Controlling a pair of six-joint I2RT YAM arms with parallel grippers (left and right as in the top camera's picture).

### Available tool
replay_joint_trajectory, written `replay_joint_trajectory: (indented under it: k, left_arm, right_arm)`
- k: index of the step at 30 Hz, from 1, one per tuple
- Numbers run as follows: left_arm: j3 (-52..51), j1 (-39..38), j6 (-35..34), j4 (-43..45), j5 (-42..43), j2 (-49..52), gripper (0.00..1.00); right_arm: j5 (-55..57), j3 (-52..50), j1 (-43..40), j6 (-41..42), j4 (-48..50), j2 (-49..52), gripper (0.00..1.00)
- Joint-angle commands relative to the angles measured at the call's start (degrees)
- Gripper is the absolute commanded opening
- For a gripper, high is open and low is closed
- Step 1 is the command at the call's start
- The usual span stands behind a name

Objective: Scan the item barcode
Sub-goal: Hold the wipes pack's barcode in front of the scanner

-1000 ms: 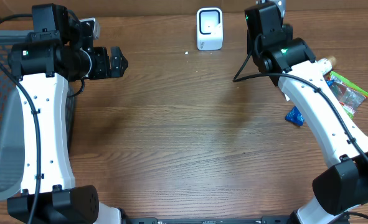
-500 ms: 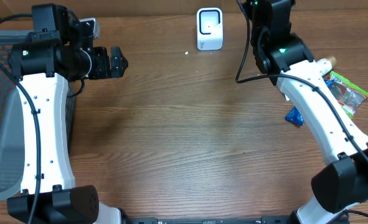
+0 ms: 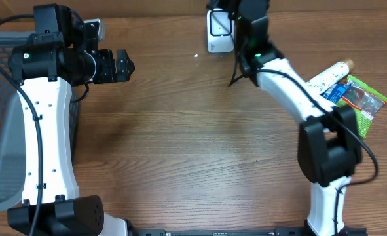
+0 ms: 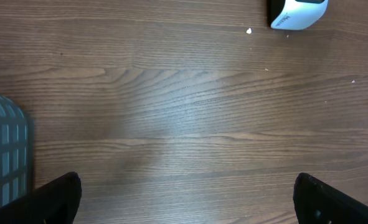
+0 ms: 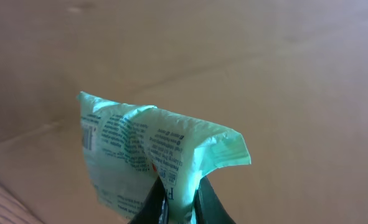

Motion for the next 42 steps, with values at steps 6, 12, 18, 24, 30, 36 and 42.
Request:
replay_joint_trajectory:
  k: [6, 12, 18, 24, 30, 36, 42]
  left_arm:
    - [0.2, 0.0, 1.1, 0.2, 0.5, 0.3, 1.0]
    - [0.2, 0.0, 1.1, 0.2, 0.5, 0.3, 1.0]
    - [0.2, 0.0, 1.1, 0.2, 0.5, 0.3, 1.0]
    - [0.2, 0.0, 1.1, 0.2, 0.5, 0.3, 1.0]
    - [0.2, 0.0, 1.1, 0.2, 0.5, 0.3, 1.0]
    - [0.2, 0.0, 1.1, 0.2, 0.5, 0.3, 1.0]
    - [0.2, 0.0, 1.1, 0.2, 0.5, 0.3, 1.0]
  right_arm:
    - [-0.5, 0.6, 1.6, -8.7, 5.2, 6.8, 0.04]
    - [-0.2, 0.6, 1.6, -8.7, 5.1, 9.4, 0.04]
    - [-0.3, 0.6, 1.6, -8.7, 3.9, 9.5, 0.04]
    - [-1.1, 0.6, 1.6, -8.4, 1.5, 9.5, 0.04]
    - [-1.1, 0.6, 1.6, -3.3, 1.6, 9.6, 0.04]
    - [-1.1, 0.6, 1.6, 0.2, 1.7, 9.6, 0.04]
    - [-0.4, 0.6, 1.6, 0.4, 1.7, 9.6, 0.04]
